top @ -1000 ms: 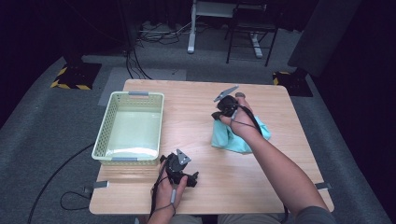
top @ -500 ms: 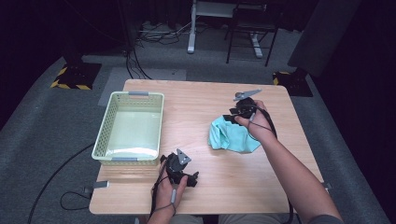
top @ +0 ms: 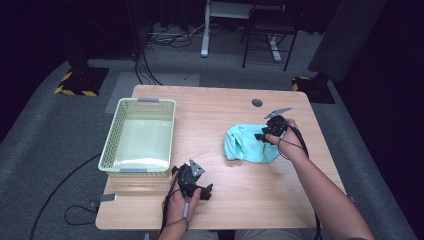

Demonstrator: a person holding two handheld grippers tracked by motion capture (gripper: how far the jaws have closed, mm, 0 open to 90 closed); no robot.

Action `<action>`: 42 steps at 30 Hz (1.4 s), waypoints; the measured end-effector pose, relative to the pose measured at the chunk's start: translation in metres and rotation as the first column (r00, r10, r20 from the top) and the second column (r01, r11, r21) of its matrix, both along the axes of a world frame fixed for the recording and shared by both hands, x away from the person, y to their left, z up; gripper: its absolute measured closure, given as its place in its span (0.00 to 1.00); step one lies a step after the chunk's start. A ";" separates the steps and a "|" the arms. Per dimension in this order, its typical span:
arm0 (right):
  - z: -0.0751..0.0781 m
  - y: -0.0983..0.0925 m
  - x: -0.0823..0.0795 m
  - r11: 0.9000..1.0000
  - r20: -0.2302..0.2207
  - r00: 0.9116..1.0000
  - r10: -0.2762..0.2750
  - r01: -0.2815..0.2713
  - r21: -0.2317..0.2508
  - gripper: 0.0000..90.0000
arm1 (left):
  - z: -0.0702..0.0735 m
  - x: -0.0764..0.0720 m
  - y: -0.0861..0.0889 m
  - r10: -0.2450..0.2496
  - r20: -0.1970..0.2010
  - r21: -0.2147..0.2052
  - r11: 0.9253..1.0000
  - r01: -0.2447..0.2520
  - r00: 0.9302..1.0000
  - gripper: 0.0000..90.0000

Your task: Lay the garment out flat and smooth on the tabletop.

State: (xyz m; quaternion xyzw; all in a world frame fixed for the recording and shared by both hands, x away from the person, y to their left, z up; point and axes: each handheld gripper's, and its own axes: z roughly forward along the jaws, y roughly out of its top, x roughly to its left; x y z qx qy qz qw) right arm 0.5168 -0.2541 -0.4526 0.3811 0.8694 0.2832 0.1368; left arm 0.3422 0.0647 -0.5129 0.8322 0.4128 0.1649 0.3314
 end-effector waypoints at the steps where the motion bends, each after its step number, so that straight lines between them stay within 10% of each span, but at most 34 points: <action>1: -0.004 0.000 0.001 1.000 -0.008 1.000 0.001 -0.001 -0.007 0.58 | 0.000 0.000 0.000 0.000 0.000 -0.001 1.000 0.000 1.000 0.00; 8: -0.018 0.005 -0.002 0.996 -0.065 0.997 0.053 -0.057 -0.072 0.97 | 0.000 0.000 0.000 0.000 0.000 0.001 1.000 0.000 1.000 0.00; 24: 0.057 0.000 -0.062 0.987 0.126 0.979 0.160 -0.161 -0.008 0.99 | 0.000 0.000 0.000 0.002 -0.001 -0.001 1.000 -0.002 1.000 0.00; 33: 0.064 -0.005 -0.106 0.971 0.167 0.957 0.238 -0.239 -0.019 0.98 | 0.000 -0.001 0.000 0.006 -0.001 -0.002 1.000 -0.006 1.000 0.00; 36: 0.055 -0.005 -0.125 0.952 0.148 0.941 0.306 -0.303 -0.043 0.98 | 0.000 -0.001 0.000 0.007 0.000 -0.002 1.000 -0.007 1.000 0.00; 39: 0.040 -0.007 -0.144 0.912 0.031 0.912 0.409 -0.407 -0.042 0.90 | 0.000 -0.001 0.000 0.009 -0.002 -0.001 1.000 -0.009 1.000 0.00; 42: 0.033 -0.017 -0.156 0.912 -0.038 0.911 0.410 -0.410 -0.007 0.68 | 0.000 -0.001 0.000 0.010 -0.002 -0.002 1.000 -0.010 1.000 0.00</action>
